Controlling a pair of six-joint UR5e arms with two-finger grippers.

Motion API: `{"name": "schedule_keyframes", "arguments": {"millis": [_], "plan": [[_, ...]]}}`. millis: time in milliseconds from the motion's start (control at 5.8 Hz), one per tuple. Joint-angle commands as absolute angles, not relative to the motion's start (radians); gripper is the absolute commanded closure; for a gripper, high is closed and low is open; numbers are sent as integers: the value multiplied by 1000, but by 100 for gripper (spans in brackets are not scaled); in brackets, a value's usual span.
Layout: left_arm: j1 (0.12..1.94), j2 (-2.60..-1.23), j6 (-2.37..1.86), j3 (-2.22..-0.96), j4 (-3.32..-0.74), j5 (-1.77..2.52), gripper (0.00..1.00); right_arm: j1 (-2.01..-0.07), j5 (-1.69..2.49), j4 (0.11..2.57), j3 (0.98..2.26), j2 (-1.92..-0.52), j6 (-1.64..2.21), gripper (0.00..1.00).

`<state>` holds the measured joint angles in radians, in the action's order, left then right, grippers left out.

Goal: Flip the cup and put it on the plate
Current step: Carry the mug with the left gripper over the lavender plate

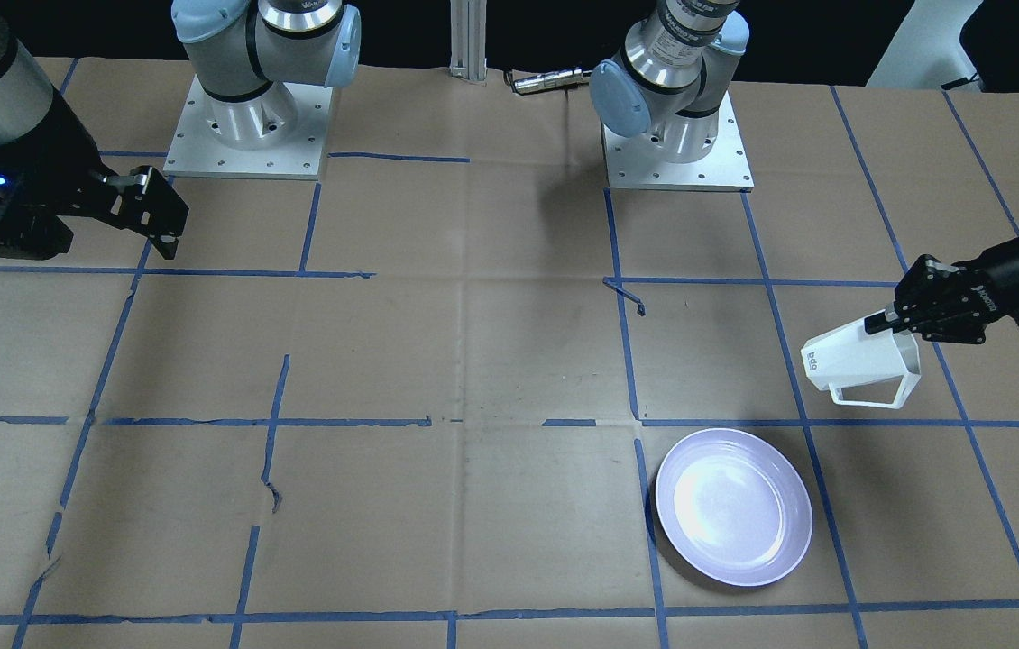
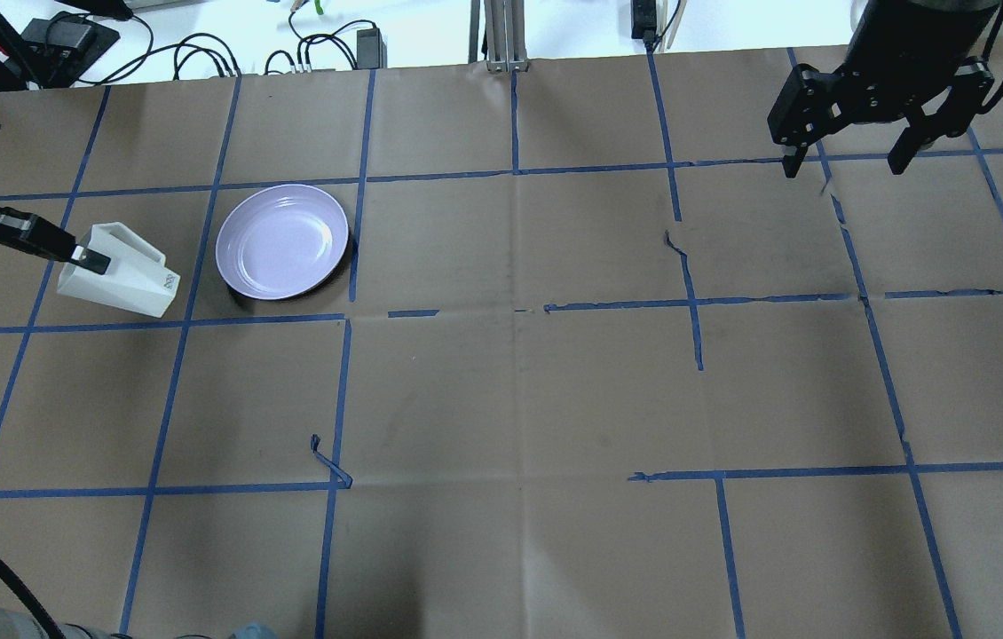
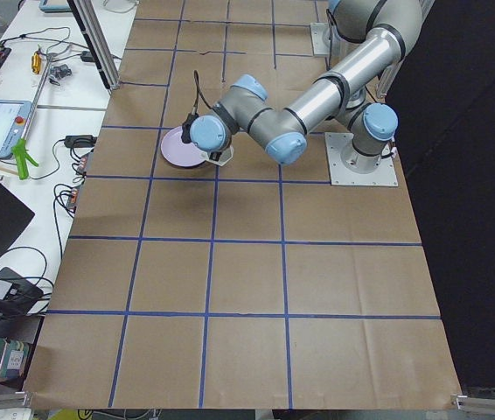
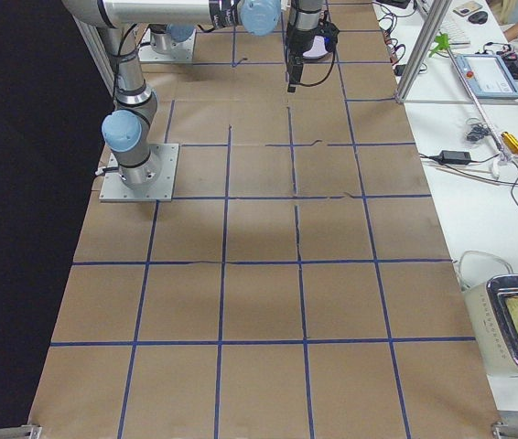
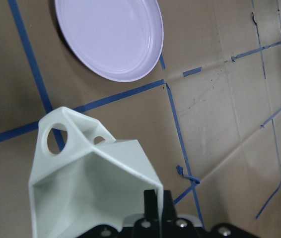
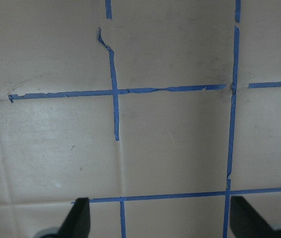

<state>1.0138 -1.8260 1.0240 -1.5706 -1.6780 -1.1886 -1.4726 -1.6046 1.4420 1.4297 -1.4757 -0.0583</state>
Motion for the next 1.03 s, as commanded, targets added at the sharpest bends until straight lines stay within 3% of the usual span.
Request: {"name": "schedule_keyframes", "arguments": {"millis": [0, 517, 862], "plan": [[1283, -1839, 762, -1577, -1407, -1348, 100, -1473, -1605, 1442, 1430, -1476, -58, 0], [1449, -1919, 652, -1611, -1162, -1581, 100, -1473, -1605, 1442, 1430, -1476, -58, 0], [1468, -1930, 517, -1708, -1002, -1605, 100, -1473, -1605, 1442, 1430, -1476, -58, 0]]}}
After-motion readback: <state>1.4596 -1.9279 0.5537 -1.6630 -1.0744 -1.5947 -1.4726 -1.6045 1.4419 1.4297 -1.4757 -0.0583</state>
